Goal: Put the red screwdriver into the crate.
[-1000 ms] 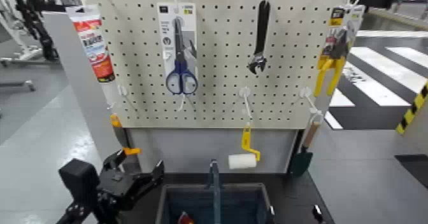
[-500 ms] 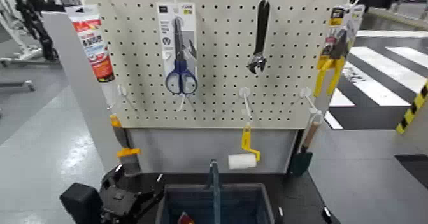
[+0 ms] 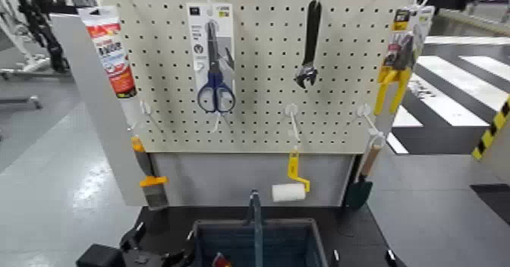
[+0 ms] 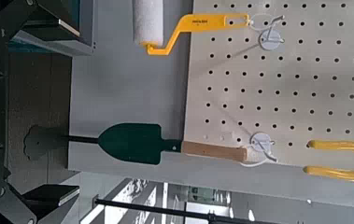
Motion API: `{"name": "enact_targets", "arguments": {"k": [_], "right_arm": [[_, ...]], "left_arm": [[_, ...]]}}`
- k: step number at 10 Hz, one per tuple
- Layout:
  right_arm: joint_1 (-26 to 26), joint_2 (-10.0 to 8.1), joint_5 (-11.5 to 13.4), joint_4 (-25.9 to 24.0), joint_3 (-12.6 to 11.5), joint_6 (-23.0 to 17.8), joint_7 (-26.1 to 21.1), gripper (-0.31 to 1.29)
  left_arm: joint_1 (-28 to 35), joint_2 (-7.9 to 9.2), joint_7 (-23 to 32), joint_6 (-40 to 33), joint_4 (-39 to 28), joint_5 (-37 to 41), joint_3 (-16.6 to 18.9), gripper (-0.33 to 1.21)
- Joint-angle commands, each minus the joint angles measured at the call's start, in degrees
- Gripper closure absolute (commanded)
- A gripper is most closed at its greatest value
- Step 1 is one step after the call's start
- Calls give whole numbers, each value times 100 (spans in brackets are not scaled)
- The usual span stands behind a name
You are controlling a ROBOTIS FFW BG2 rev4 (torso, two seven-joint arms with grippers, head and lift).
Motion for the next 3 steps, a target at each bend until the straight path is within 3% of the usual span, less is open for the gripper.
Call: {"name": "enact_targets", "arguments": {"k": [1,2,3], "right_arm": [[0,27,-313,-120,35,106,280,13],[0,62,-50,-173,35,106,271,13],[9,71,12,-191,44,132,253,12]], "left_arm": [[-3,-16,1,26,27,-1,-8,10],[-12,-16,1,26,27,-1,-8,10],[-12,-16,-8,17,27,-1,-8,10]]}}
